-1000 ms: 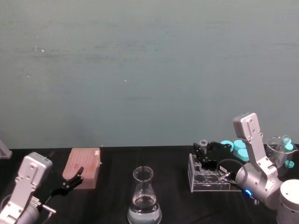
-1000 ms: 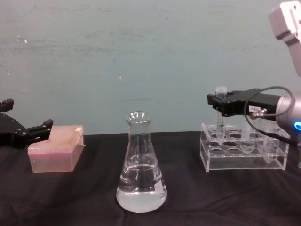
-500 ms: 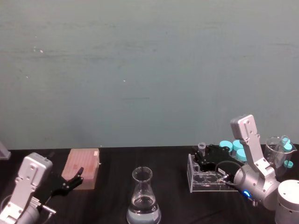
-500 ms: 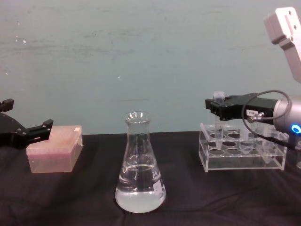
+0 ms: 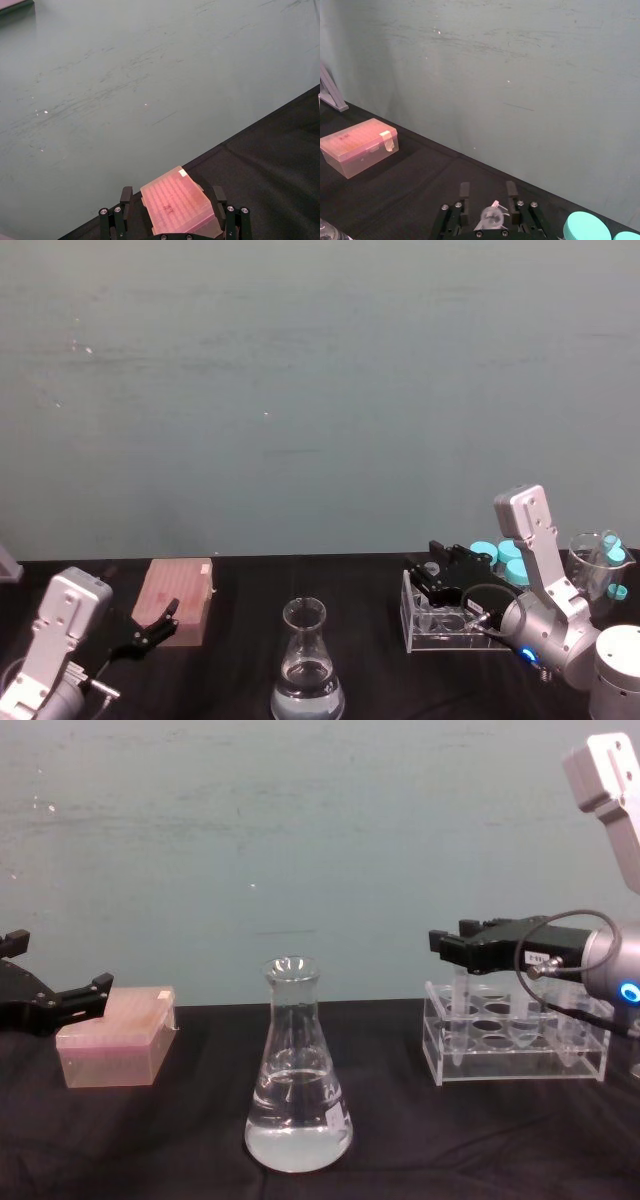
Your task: Pour the liquid from the test tube into the beaker using one hand.
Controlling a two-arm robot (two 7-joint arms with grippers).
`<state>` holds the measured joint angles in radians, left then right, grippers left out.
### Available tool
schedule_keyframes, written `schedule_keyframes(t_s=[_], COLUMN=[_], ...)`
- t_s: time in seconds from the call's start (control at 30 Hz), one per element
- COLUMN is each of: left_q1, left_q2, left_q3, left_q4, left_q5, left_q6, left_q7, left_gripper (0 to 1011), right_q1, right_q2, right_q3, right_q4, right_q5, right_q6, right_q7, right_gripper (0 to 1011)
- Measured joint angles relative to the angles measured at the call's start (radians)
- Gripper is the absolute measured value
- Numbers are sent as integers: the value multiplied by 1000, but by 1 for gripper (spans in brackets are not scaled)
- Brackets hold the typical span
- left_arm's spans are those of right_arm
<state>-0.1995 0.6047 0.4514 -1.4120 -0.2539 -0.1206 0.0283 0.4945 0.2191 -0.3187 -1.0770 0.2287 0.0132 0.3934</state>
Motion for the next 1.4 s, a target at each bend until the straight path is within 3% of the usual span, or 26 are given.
schedule_keyframes(t_s=[0.47,0.67,1.4], left_q1=[0,0,0], left_q2=[0,0,0], left_q3=[0,0,0], left_q4=[0,0,0], left_q5=[0,0,0], left_q6=[0,0,0], left_q7=[0,0,0], left_gripper=[1000,1000,1000], right_q1=[-1,-1,-1], right_q2=[0,0,1], right_q3=[1,1,1], right_q4=[-2,-2,-2], right_q5=[0,0,-2], right_q6=[-1,-1,-1], right_q7=[0,-1,-2], right_gripper=[869,1004,1004])
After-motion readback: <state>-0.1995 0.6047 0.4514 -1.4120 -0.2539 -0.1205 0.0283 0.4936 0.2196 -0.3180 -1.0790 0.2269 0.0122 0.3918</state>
